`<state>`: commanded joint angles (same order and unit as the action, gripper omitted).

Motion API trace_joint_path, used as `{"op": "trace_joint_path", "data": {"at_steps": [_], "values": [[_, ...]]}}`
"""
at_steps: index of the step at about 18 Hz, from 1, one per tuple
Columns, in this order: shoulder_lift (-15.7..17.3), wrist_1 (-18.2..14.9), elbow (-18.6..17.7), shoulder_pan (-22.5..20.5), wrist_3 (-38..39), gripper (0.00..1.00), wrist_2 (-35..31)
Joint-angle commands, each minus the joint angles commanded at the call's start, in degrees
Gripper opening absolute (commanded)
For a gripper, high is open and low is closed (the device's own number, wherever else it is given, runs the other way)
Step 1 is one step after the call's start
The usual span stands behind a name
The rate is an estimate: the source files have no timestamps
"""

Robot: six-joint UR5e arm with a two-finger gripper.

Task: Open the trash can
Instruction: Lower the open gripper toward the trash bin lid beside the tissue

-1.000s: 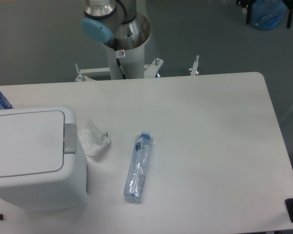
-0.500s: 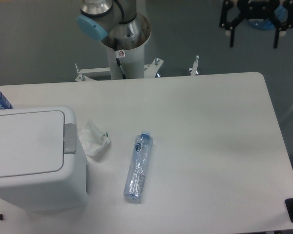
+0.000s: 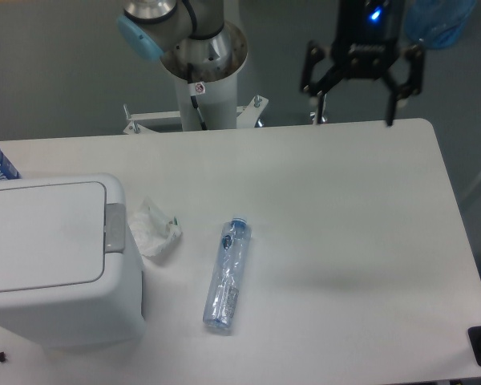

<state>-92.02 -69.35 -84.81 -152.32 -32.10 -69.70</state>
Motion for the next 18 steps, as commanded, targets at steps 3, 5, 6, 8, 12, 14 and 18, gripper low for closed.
{"op": "trace_joint_path", "data": {"at_steps": [3, 5, 6, 8, 12, 14, 18], "values": [[-0.61, 0.18, -0.35, 2.28, 3.09, 1.00, 0.17], [-1.67, 0.96, -0.27, 4.65, 4.67, 1.00, 0.26], [-2.54, 2.36, -0.35, 6.06, 5.46, 1.00, 0.26], [-3.95, 5.26, -0.35, 8.00, 9.05, 1.00, 0.18], [-5.71, 7.74, -0.35, 11.69, 14.95, 1.00, -0.18], [-6.07, 7.74, -0.44, 12.66, 15.31, 1.00, -0.26], [-6.95, 8.17, -0.44, 14.33, 16.62, 1.00, -0.26]]}}
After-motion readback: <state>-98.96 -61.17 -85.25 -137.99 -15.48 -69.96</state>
